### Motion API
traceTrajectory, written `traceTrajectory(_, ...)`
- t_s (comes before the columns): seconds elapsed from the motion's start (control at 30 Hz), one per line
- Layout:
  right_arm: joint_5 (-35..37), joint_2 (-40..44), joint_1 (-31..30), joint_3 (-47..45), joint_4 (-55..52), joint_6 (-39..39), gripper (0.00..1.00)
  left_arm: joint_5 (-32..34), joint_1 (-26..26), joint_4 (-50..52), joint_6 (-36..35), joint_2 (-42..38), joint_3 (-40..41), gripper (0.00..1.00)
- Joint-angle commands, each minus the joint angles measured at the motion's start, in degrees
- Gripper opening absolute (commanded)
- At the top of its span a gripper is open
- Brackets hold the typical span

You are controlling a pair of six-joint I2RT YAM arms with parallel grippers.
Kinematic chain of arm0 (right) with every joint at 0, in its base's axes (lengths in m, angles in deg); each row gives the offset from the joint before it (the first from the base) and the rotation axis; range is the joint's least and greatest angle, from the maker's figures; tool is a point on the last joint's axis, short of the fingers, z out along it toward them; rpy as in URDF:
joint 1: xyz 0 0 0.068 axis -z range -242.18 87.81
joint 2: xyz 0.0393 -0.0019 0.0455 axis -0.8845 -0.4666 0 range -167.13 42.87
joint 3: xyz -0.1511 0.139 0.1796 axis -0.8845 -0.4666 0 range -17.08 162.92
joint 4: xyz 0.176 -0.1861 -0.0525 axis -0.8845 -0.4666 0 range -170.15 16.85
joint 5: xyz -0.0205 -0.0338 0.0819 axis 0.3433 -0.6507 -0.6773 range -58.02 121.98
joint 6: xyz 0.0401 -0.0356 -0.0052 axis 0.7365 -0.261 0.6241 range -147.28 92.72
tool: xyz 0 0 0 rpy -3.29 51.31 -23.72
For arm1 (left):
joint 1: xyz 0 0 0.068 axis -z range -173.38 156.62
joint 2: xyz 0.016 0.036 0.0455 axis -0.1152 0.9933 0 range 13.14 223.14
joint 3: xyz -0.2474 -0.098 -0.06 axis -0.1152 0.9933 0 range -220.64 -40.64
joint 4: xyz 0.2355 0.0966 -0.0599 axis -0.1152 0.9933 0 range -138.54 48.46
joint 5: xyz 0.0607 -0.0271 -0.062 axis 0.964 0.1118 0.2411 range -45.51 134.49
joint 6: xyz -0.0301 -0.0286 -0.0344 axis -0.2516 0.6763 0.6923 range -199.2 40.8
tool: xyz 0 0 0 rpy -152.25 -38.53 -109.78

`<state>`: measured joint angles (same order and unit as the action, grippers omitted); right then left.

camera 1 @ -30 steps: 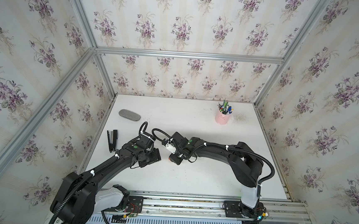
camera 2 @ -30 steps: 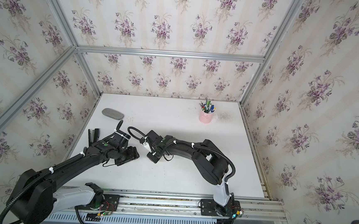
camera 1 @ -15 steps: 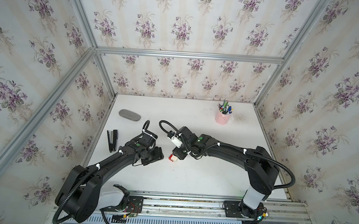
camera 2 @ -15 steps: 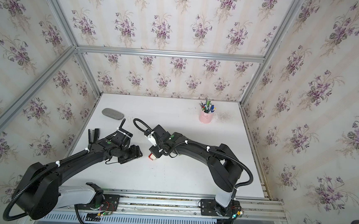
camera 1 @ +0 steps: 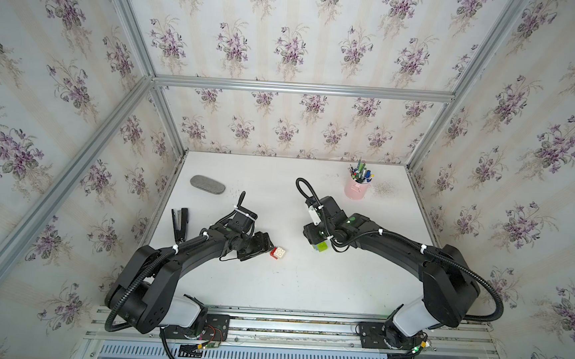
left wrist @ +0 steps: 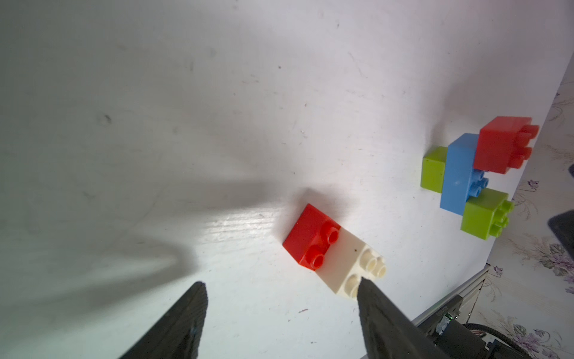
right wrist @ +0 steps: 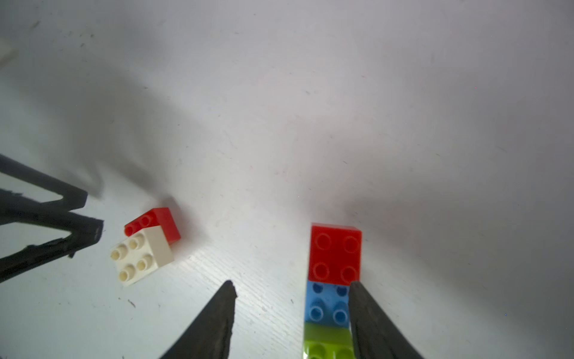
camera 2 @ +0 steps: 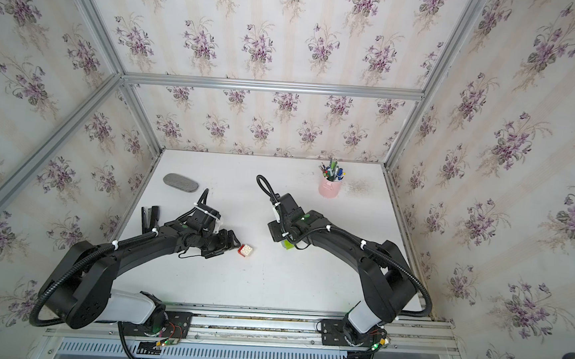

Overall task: Assemble the letter y with lego
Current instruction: Pick up the lego brick from the center of the board.

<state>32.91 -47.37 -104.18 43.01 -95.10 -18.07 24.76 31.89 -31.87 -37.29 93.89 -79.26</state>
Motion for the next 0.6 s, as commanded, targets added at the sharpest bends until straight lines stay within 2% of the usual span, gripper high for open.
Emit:
traceTrajectory(0.0,-0.9,0.3,1.0,-0.2,0.7,3.4,0.6,-2.5,0.0,-4.3,-0.5,0.0,1.1,0.78)
traceTrajectory(0.13,-0.8,-1.5,1.4,0.6,-2.0,3.7,0.6,-3.6,0.0,-5.4,-0.3,2.1,1.9,0.77)
traceTrajectory(0.57,1.0,-5.4,1.6,0.6,-4.7,4.3,0.6,-3.5,0.0,-6.0,0.3,0.8,3.6,0.77)
